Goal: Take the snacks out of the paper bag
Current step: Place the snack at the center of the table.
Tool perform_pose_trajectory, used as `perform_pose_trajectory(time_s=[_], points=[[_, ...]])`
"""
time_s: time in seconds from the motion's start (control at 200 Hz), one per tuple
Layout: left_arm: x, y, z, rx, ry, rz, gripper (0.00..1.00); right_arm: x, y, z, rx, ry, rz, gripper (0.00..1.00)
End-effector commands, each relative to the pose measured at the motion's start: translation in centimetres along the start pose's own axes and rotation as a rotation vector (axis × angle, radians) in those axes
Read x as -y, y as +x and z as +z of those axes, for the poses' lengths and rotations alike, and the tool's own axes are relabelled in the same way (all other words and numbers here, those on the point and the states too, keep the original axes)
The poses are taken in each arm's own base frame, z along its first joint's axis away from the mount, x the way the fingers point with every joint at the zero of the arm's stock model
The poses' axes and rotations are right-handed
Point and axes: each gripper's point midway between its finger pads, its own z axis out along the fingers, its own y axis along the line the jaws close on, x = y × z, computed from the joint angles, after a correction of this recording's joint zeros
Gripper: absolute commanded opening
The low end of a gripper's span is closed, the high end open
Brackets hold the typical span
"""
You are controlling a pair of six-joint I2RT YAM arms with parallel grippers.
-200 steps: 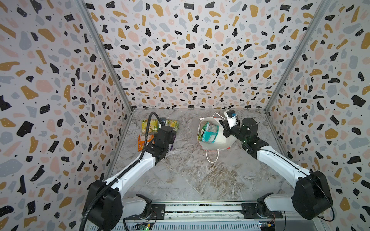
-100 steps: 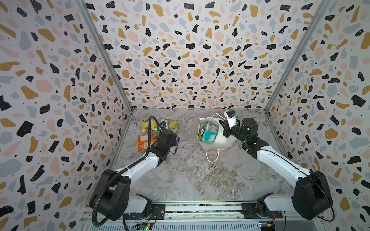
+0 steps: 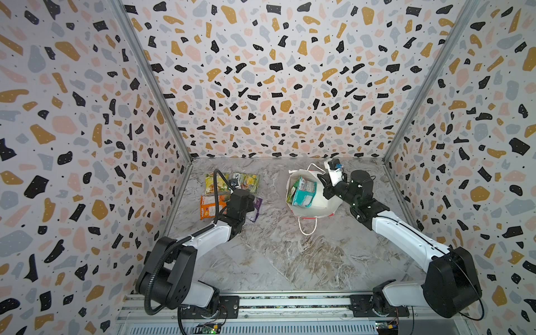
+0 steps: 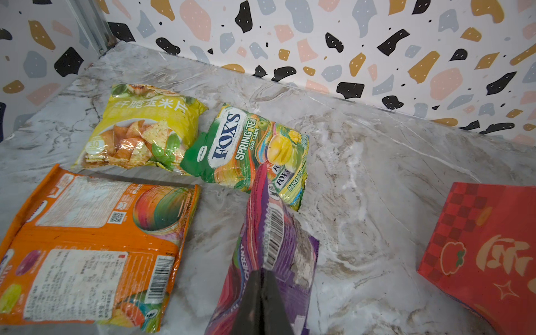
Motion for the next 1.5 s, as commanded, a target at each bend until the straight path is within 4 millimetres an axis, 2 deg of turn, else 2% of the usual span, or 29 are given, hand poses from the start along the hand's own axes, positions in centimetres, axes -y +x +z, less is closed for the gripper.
perform_pose_trajectory(time_s=[0.0,0.2,0.435,0.696,0.821,0.896,1.016,1.281,1.392,1.417,1.497], points=[[-0.4,-0.3,0.4,0.032,-0.009,-0.020,0.00,0.6,-1.1,-0.2,0.012,0.016,-0.001,0.00],[-2.4,0.8,1.6,-0.014,-0.090,-0.004,0.00,0.6,-1.1,-0.2,0.011,0.016,-0.001,0.00],[-4.7,0.5,2.4,-0.007,-0.149,-0.043,0.00,0.6,-1.1,-0.2,0.011,0.017,-0.003,0.00],[-5.5,1.5,4.0,-0.047,-0.144,-0.068,0.00,0.6,-1.2,-0.1,0.011,0.016,-0.004,0.00],[-5.7,1.6,4.0,-0.048,-0.152,-0.064,0.01,0.6,-1.2,-0.1,0.012,0.018,-0.005,0.00],[-5.8,1.2,3.8,-0.035,-0.155,-0.054,0.16,0.6,-1.2,-0.1,0.012,0.018,-0.008,0.00],[-5.5,0.4,3.6,-0.025,-0.150,-0.036,0.24,0.6,-1.1,0.0,0.007,0.015,-0.006,0.00],[-4.4,-2.7,1.8,0.036,-0.100,-0.044,0.38,0.5,-1.2,-0.1,0.010,0.011,-0.007,0.00],[-2.9,-4.7,0.9,0.055,-0.031,-0.053,0.42,0.5,-1.2,-0.1,0.009,0.008,-0.007,0.00],[-2.7,-4.6,0.6,0.040,-0.022,-0.053,0.42,0.5,-1.2,-0.1,0.009,0.007,-0.006,0.00],[-1.3,-6.3,-1.0,0.081,0.028,-0.056,0.45,0.4,-1.3,-0.1,0.012,0.002,-0.006,0.00]])
